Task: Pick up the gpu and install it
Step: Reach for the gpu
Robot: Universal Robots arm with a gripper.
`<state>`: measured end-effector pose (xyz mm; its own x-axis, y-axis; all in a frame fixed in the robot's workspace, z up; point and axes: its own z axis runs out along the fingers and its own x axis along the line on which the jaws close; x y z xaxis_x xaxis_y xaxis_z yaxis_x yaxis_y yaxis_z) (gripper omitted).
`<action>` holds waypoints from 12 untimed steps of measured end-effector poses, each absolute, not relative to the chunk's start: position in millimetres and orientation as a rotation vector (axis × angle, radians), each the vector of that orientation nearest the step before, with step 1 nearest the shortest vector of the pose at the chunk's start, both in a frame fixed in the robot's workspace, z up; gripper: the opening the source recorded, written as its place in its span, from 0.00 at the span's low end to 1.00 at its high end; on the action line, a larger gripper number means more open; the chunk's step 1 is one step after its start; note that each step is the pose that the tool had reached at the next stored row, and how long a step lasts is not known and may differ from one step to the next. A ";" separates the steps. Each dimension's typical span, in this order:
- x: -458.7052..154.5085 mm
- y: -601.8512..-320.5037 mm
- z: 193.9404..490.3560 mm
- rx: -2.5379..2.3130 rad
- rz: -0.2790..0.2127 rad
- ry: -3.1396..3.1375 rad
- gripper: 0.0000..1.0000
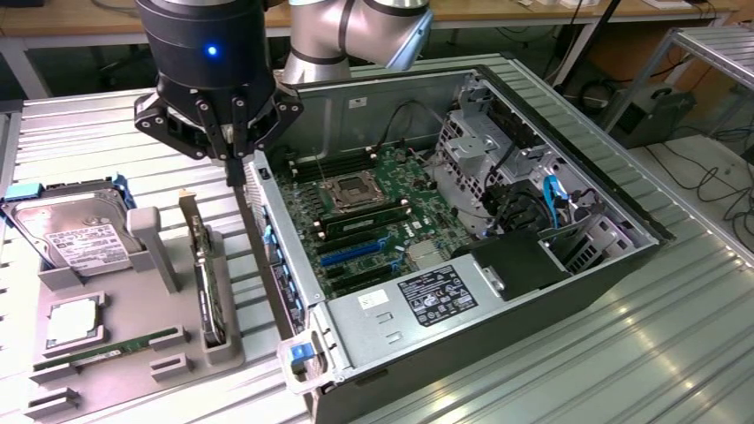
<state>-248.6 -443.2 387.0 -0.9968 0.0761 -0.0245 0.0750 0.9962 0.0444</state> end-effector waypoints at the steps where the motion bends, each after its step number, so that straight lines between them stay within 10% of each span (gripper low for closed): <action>1: -248.6 -443.4 387.0 0.118 0.068 3.112 0.11; 12: -248.6 -446.7 386.7 0.118 0.068 3.113 0.11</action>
<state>-248.6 -446.7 386.7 -0.9968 0.0761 -0.0244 0.0750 0.9962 0.0443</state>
